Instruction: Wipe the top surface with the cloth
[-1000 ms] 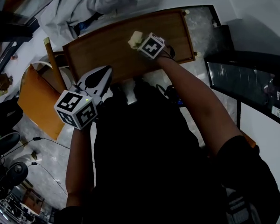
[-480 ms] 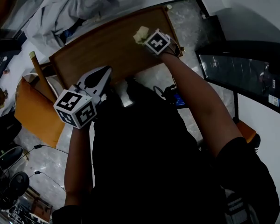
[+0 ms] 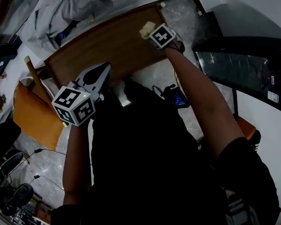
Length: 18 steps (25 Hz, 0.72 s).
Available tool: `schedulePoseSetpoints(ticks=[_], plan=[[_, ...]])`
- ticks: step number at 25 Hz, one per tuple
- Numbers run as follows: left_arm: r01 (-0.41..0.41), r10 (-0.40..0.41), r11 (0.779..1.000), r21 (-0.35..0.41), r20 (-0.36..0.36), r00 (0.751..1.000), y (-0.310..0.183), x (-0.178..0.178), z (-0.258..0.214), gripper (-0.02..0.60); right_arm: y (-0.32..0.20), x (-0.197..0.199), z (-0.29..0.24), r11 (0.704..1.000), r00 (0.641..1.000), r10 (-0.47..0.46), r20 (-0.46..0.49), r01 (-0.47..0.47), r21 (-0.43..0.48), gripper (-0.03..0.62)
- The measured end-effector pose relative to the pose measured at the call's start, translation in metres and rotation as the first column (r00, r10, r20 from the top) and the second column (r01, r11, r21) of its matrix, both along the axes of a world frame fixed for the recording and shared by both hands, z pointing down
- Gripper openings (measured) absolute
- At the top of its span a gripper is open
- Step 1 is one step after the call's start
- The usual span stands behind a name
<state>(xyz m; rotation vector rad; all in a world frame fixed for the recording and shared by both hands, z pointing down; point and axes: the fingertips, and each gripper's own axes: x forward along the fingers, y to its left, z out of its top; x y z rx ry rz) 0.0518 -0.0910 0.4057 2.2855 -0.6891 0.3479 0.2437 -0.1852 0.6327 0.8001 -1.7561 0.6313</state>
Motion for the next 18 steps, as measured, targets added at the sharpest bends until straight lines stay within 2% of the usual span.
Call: schedulePoseSetpoints(ticks=[6, 13, 18], plan=[[0.006, -0.006, 1.0, -0.001, -0.009, 1.0, -0.001, 0.002, 0.002, 0.009, 0.004, 0.025, 0.001, 0.998, 0.998, 0.048, -0.045, -0.05, -0.047, 0.048], [0.019, -0.018, 1.0, 0.004, -0.021, 1.0, 0.0, 0.0, 0.001, 0.009, -0.006, 0.047, -0.003, 0.998, 0.988, 0.066, -0.138, -0.068, -0.013, 0.049], [0.055, -0.054, 0.998, 0.017, -0.017, 0.998, 0.004, -0.025, -0.006, 0.009, -0.006, 0.062, -0.005, 0.996, 0.974, 0.082, -0.21, -0.086, -0.007, 0.048]])
